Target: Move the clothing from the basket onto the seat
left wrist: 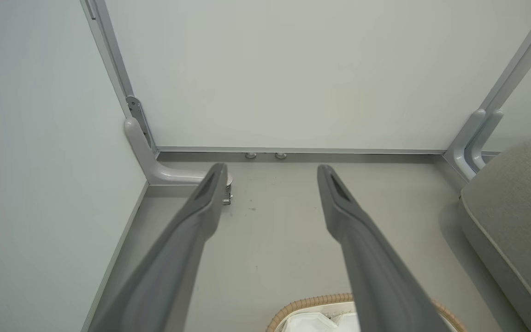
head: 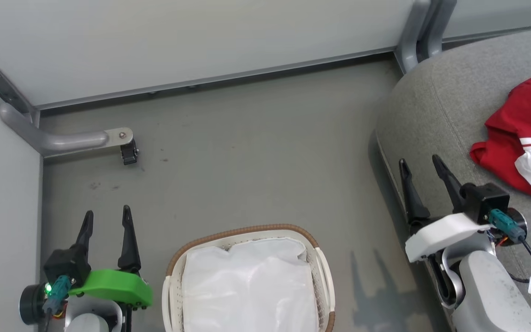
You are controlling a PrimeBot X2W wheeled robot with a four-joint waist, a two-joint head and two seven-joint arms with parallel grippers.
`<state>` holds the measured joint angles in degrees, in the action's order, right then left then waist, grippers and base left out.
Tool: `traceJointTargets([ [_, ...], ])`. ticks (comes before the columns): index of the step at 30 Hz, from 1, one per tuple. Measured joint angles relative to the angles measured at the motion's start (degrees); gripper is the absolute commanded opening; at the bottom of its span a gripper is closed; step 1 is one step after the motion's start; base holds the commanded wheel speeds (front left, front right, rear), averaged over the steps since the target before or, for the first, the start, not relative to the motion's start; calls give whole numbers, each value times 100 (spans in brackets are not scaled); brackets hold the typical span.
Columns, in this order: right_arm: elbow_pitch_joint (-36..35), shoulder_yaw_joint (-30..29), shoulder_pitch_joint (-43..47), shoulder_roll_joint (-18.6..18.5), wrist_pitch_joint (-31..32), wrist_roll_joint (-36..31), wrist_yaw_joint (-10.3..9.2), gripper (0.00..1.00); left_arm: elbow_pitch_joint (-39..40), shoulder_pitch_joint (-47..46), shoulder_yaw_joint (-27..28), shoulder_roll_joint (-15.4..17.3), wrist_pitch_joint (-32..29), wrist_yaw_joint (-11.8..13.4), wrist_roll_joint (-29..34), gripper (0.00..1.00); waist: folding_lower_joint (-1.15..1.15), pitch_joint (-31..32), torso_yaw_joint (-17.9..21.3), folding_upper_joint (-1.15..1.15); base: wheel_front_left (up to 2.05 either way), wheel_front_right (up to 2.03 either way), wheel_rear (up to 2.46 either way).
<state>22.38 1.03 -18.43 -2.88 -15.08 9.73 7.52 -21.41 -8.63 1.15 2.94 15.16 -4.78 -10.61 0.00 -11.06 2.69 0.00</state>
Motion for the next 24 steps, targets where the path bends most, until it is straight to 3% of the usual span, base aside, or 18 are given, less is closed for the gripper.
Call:
traceJointTargets([
  [22, 114, 34, 1092, 4, 0, 33, 1, 100, -74, 799, -116, -5, 1, -120, -338, 100, 0, 986, -77, 0, 0, 0, 0],
  [23, 156, 32, 1117, 9, 1, 33, 1, 0, -123, 816, -121, -11, 0, -121, -341, 0, 0, 997, -79, 0, 0, 0, 0],
  [24, 194, 33, 1140, 15, 1, 33, 1, 0, -162, 826, -121, -16, -1, -121, -341, 0, 0, 1000, -79, 0, 0, 0, 0],
])
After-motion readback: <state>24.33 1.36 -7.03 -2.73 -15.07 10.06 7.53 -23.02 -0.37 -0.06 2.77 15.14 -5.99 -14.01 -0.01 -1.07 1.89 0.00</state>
